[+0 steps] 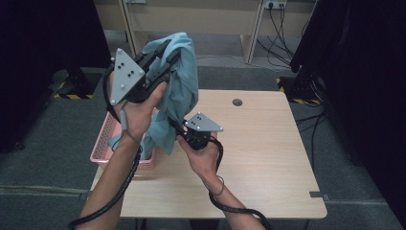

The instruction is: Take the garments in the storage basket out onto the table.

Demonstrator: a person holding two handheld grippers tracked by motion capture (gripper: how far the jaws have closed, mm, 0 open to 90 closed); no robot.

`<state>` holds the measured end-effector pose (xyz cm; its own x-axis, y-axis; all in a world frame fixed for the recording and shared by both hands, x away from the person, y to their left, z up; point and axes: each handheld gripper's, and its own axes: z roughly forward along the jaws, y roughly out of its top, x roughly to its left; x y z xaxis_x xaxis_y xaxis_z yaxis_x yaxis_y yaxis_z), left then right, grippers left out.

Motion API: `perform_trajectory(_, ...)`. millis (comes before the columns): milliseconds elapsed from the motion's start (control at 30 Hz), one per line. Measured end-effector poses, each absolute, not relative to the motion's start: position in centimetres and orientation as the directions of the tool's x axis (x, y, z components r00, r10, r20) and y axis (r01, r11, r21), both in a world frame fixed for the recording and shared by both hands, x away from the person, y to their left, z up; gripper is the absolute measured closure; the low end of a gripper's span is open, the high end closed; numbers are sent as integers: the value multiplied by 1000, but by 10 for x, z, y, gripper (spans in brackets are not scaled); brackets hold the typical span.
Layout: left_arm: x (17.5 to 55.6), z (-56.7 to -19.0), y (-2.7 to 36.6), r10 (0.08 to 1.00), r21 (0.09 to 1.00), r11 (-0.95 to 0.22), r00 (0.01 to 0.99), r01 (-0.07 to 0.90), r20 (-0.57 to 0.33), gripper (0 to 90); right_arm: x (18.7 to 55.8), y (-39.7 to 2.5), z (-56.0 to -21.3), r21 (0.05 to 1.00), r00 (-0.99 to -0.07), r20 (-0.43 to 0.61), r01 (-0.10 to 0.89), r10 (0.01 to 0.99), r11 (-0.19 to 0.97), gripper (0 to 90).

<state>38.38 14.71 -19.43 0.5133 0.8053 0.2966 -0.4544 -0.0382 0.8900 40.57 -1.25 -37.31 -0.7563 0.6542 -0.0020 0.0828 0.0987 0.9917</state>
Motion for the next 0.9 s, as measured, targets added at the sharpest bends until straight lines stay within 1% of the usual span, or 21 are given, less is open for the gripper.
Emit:
perform_trajectory(167, 382, -193, 149, 809, 886, -26, 511, -464, 291, 711, 405, -14, -372, 991, -750, 4, 89, 662, 95, 837)
perform_trajectory(200, 382, -193, 149, 809, 886, -26, 511, -464, 291, 711, 407, -17, -370, 993, -737, 13, 87, 676, 76, 837)
perform_trajectory(333, 377, -189, 153, 814, 873, -6, 505, -487, 287, 716, 409, -22, -368, 995, -722, 21, 84, 692, 58, 838)
perform_trajectory(367, 375, -187, 155, 815, 868, 4, 504, -497, 285, 716, 413, -29, -363, 996, -705, 40, 83, 708, 26, 838)
perform_trajectory(500, 373, -185, 156, 814, 862, 5, 502, -508, 292, 722, 420, -42, -353, 997, -681, 58, 76, 730, -8, 839)
perform_trajectory(633, 370, -183, 154, 808, 856, 15, 510, -517, 294, 729, 423, -48, -347, 997, -669, 65, 72, 741, -22, 840)
perform_trajectory(800, 368, -182, 150, 798, 850, 19, 520, -526, 305, 731, 430, -73, -335, 997, -619, 83, 51, 781, -66, 840)
perform_trajectory(867, 368, -183, 147, 797, 850, 16, 520, -526, 307, 731, 430, -73, -335, 997, -619, 83, 51, 781, -66, 840)
perform_trajectory(900, 371, -183, 146, 803, 852, 16, 515, -524, 301, 731, 432, -80, -330, 997, -607, 79, 42, 790, -68, 840)
